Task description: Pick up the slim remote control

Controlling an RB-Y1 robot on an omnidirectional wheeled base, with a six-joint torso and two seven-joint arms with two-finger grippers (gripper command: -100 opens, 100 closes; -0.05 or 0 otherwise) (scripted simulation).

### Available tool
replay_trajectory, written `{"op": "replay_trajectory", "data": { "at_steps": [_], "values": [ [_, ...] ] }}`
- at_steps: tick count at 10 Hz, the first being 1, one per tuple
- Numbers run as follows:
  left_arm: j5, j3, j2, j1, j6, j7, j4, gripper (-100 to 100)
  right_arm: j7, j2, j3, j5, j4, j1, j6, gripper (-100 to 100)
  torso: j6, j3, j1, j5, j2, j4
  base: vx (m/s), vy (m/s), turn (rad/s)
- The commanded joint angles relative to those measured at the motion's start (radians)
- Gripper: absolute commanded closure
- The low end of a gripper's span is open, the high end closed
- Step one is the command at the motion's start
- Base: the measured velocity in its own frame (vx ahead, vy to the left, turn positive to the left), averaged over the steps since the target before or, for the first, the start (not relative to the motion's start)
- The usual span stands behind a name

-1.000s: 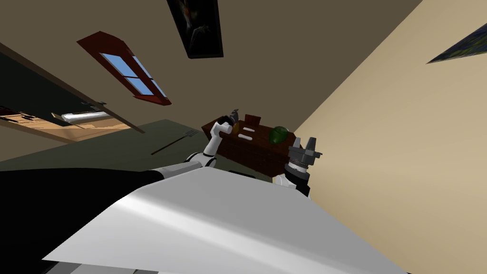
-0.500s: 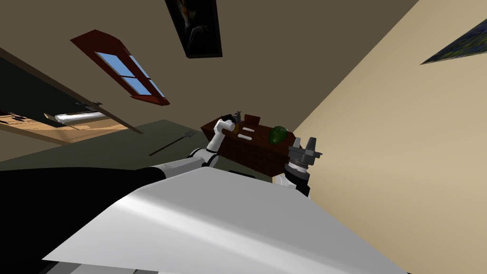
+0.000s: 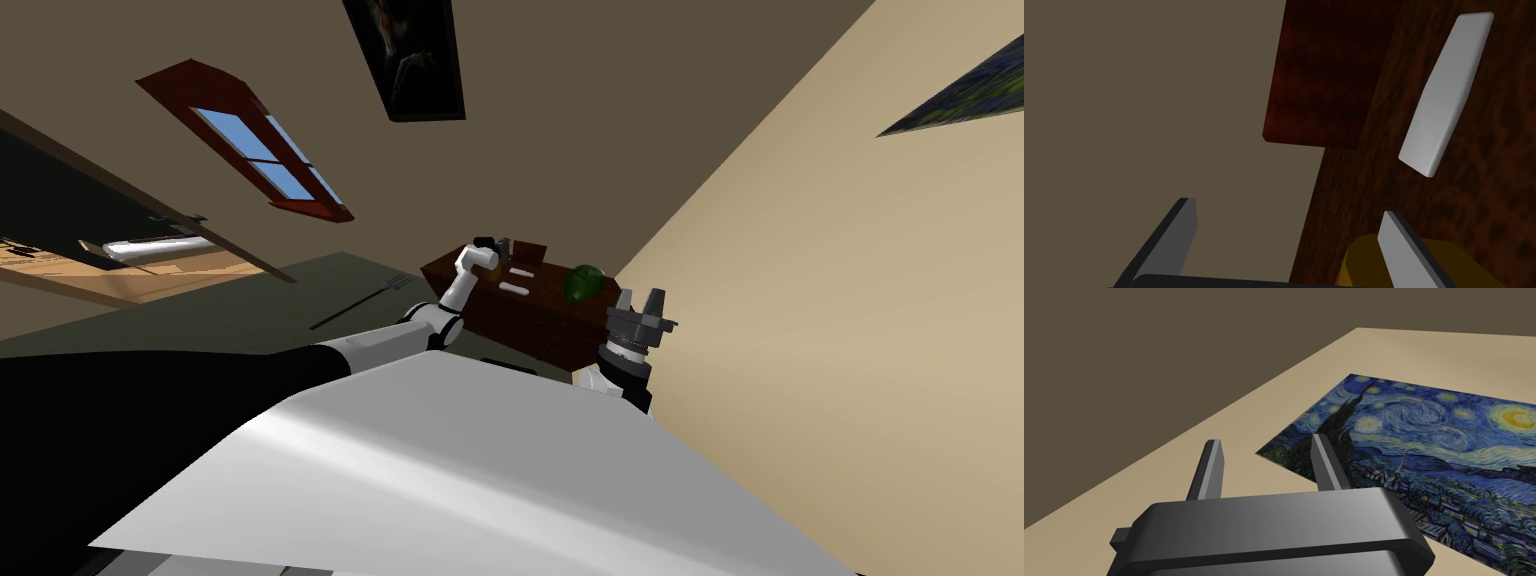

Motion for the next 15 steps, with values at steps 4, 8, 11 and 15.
{"op": "replay_trajectory", "data": {
  "at_steps": [4, 8, 11, 15],
  "values": [
    [0.006, -0.005, -0.007, -0.060, 0.108, -0.001, 0.088, -100, 0.000, 0.000, 0.000, 0.000, 0.000, 0.000, 0.000, 0, 0.000, 0.000, 0.000, 0.000, 0.000, 0.000, 0.012, 0.000, -0.009],
    [0.019, -0.014, -0.016, -0.146, 0.222, -0.004, 0.189, -100, 0.000, 0.000, 0.000, 0.000, 0.000, 0.000, 0.000, 0, 0.000, 0.000, 0.000, 0.000, 0.000, 0.000, 0.017, -0.001, -0.011],
    [0.024, -0.019, -0.021, -0.191, 0.300, -0.006, 0.286, -100, 0.000, 0.000, 0.000, 0.000, 0.000, 0.000, 0.000, 0, 0.000, -0.001, 0.000, 0.000, -0.001, 0.000, 0.032, -0.002, -0.013],
    [0.030, -0.024, -0.025, -0.229, 0.370, -0.008, 0.359, -100, 0.000, 0.000, 0.000, 0.000, 0.000, 0.000, 0.000, 0, 0.000, 0.000, 0.000, 0.000, -0.001, 0.000, 0.021, -0.005, -0.004]
  ]
}}
